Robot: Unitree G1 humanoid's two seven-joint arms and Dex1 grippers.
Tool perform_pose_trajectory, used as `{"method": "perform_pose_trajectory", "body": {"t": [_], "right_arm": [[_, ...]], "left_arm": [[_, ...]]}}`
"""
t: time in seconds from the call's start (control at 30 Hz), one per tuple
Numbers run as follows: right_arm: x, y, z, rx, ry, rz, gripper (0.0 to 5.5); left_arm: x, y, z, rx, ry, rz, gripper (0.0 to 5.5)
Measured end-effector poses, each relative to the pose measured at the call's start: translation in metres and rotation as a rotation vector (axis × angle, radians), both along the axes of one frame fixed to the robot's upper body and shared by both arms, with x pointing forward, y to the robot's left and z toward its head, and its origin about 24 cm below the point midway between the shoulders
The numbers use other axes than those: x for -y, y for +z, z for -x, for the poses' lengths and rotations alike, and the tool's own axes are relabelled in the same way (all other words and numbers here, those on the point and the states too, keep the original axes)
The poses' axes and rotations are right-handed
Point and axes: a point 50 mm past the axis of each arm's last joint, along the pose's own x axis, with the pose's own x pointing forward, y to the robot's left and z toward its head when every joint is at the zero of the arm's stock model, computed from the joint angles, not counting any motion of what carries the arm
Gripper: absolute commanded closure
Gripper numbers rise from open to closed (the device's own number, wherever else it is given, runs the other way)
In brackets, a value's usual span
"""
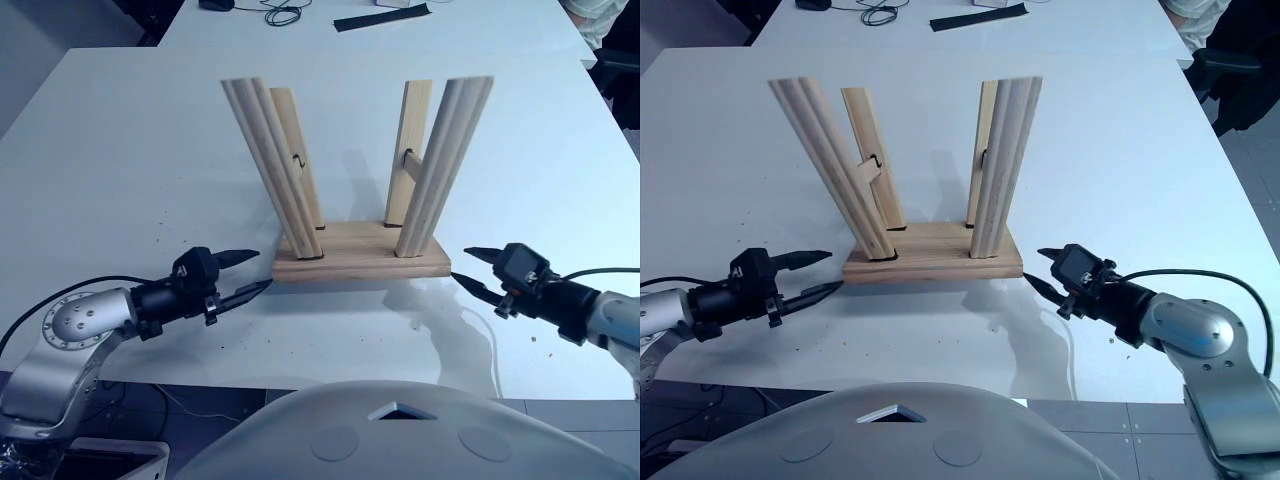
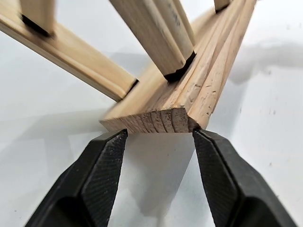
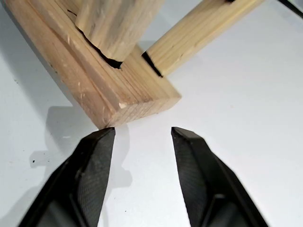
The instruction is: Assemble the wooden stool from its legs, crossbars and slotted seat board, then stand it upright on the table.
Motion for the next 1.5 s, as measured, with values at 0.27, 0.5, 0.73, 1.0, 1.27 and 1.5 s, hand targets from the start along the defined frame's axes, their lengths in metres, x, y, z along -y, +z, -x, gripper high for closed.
{"method": "perform_pose_trajectory", "body": {"t": [0.27,0.5,0.73,1.0,1.27,1.5], "right_arm": [[0.005,0.026,-0.009,0.065,-0.009,-0.06,3.28],[0.0,0.032,-0.008,0.031,0.047,-0.095,3.28],[-0.008,0.034,-0.003,-0.025,0.125,-0.103,3.28],[-0.003,0.017,-0.009,-0.023,0.158,-0.071,3.28],[0.003,-0.028,-0.015,-0.024,0.127,0.036,3.28],[-0.008,-0.055,-0.018,-0.024,0.141,0.039,3.28]], "left_arm": [[0.0,0.03,0.007,-0.038,0.025,0.077,2.91],[-0.012,0.04,-0.007,-0.054,-0.001,0.047,2.91],[-0.026,0.041,-0.015,-0.057,-0.036,0.029,2.91],[-0.035,0.0,-0.016,-0.079,-0.072,-0.101,2.91],[-0.045,-0.042,-0.034,0.06,-0.005,-0.254,2.91],[-0.031,-0.065,-0.034,0.126,-0.088,-0.273,2.91]]}}
